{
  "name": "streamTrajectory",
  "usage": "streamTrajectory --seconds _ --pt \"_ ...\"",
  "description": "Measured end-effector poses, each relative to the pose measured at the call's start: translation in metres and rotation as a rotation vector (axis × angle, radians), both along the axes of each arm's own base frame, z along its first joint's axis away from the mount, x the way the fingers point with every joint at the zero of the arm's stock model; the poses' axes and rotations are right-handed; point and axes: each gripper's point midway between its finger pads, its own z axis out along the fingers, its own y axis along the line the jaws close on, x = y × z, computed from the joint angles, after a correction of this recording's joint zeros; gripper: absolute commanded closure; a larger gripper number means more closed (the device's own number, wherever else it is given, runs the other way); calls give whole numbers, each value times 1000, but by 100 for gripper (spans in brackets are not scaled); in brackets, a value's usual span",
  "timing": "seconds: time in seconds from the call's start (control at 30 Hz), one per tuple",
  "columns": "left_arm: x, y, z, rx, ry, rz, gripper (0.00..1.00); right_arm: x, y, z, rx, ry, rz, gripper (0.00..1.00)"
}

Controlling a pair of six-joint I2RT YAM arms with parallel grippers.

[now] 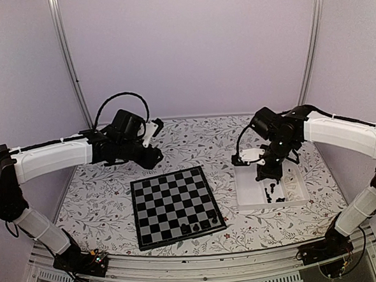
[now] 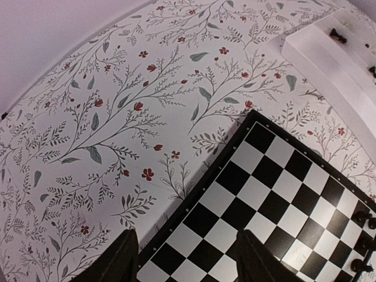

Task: Set up the chess pieces on the board
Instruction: Place the chess piece on the chessboard.

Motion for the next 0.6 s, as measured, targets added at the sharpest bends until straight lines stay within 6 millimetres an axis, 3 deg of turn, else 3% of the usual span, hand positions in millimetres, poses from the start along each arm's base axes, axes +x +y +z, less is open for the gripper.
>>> streamTrajectory --seconds 0.37,0.47,0.6 --pt "4 11 11 19 -41 47 40 -18 129 12 25 -7 284 97" --pt "6 16 22 8 -67 63 40 -24 165 6 24 -11 355 97" --pt "8 25 39 -11 -103 87 39 -31 196 -16 -3 0 422 97"
